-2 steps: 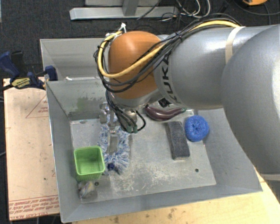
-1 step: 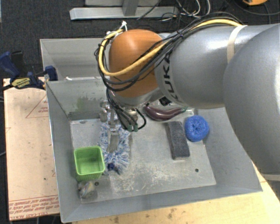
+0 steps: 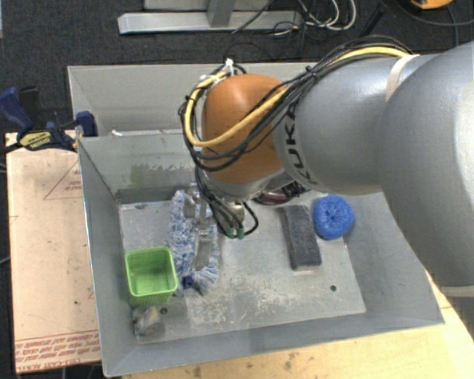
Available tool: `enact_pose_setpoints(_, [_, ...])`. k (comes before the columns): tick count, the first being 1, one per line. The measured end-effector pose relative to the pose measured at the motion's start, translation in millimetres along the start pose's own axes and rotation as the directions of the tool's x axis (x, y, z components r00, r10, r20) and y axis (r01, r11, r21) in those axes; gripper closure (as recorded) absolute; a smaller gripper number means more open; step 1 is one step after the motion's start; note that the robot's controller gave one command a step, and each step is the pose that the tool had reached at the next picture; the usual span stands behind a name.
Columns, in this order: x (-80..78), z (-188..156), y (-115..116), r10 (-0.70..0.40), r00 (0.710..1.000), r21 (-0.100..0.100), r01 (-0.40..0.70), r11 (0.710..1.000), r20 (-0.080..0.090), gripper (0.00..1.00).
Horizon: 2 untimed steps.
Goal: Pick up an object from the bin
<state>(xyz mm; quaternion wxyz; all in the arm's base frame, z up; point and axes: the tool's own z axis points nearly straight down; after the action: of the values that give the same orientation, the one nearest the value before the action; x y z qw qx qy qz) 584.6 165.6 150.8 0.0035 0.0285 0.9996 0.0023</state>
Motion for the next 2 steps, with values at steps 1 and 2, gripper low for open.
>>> enact_pose_setpoints(1, [18.2, 56, 9, -0.034, 0.999, 0.005, 0.034, 0.999, -0.003, 0.0])
enact_pose_setpoints(2, [15.2, 74, 15, -0.064, 0.998, -0.003, 0.064, 0.998, -0.005, 0.0])
